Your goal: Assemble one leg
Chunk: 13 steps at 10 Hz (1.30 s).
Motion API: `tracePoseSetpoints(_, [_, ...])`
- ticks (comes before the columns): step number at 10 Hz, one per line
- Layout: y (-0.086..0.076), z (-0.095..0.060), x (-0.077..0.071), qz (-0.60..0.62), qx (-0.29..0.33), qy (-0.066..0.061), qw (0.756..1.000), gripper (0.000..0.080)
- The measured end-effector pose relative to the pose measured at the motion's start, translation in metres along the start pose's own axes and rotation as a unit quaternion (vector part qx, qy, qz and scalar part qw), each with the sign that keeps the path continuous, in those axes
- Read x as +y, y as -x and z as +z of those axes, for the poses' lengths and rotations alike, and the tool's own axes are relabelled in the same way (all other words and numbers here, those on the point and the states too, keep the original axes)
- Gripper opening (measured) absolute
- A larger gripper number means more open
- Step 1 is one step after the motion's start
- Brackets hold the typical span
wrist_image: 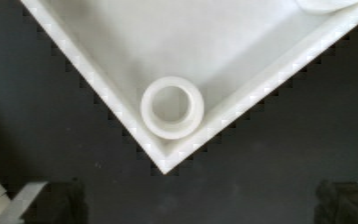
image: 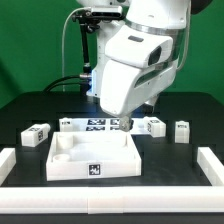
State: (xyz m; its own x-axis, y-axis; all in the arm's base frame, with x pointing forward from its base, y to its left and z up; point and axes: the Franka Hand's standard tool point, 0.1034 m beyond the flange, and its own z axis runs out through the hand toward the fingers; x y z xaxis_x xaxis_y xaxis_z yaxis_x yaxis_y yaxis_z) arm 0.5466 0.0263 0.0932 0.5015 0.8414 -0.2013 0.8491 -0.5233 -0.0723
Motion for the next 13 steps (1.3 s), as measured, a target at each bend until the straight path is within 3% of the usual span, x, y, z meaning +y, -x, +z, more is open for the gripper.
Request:
tracePoseSetpoints(3, [0.001,0.001,0.0,0.0,0.001,0.0,1.0,0.065])
tracePoseSetpoints(4, [0.009,0.008,-0.002,-0.008,0.014,0.007,1.0,0.065])
tracePoseSetpoints(5, [0.022,0.018,-0.007,-0.037,0.029,0.017,0.999,0.065])
tracePoseSetpoints(7, [0.046,0.034,-0.012,-0.115,0.07,0.052,0.989,0.065])
tracePoseSetpoints(8, [0.05,0.039,-0.013,-0.133,0.077,0.063,0.986,0.065])
tracePoseSetpoints(12, [0.049,0.039,-0.014,-0.127,0.075,0.059,0.987,0.065])
tracePoseSetpoints(13, [0.053,0.041,-0.014,-0.152,0.079,0.066,0.983,0.065])
